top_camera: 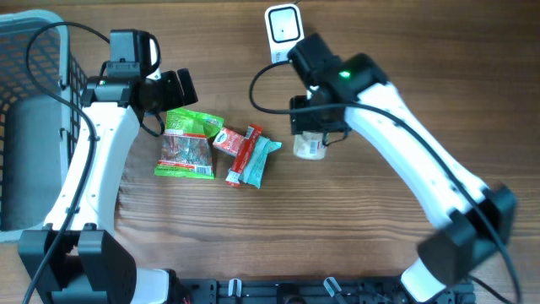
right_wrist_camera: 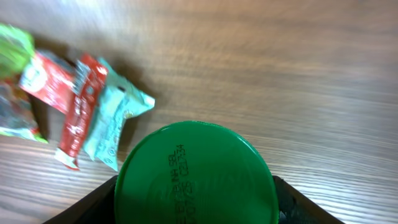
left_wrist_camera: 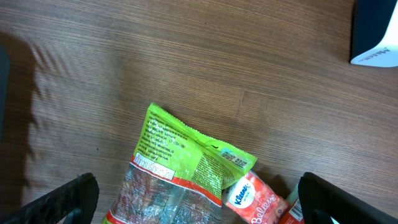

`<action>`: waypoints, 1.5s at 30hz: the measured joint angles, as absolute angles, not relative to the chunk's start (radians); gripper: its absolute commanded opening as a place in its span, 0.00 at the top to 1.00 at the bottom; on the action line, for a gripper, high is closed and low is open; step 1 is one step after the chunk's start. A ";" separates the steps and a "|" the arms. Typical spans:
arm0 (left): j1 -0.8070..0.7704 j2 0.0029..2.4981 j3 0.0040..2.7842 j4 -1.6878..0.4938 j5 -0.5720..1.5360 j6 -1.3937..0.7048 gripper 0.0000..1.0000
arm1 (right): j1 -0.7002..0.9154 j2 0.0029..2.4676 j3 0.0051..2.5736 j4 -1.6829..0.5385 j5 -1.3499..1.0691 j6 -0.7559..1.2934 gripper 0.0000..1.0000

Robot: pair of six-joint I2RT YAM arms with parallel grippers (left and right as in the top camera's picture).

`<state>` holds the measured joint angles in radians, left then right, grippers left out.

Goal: Scan the item barcode
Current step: 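Lower the right gripper and grasp the jar by its green lid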

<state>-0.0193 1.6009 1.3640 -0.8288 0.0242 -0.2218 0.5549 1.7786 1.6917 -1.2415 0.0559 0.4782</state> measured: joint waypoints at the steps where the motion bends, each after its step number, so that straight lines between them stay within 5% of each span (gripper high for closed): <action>1: -0.019 1.601 1.364 -0.829 0.024 -0.222 0.00 | 0.555 1.748 1.691 -1.242 0.079 0.491 0.44; 8: -0.019 1.601 1.364 -0.828 0.024 -0.222 0.00 | 0.569 1.590 1.548 -1.100 0.200 0.542 0.45; 23: -0.019 1.601 1.364 -0.829 0.024 -0.222 0.00 | 0.661 1.522 0.918 -0.402 0.456 0.526 0.46; 34: -0.019 1.601 1.364 -0.829 0.024 -0.221 0.00 | 0.661 1.522 0.875 -0.360 0.477 0.511 0.44; 45: -0.019 1.601 1.364 -0.829 0.024 -0.222 0.00 | 0.661 1.522 0.875 -0.373 0.460 0.504 0.20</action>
<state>-0.0193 1.6009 1.3640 -0.8288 0.0242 -0.2218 0.6605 1.5219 0.8753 -0.3729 0.4599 0.5037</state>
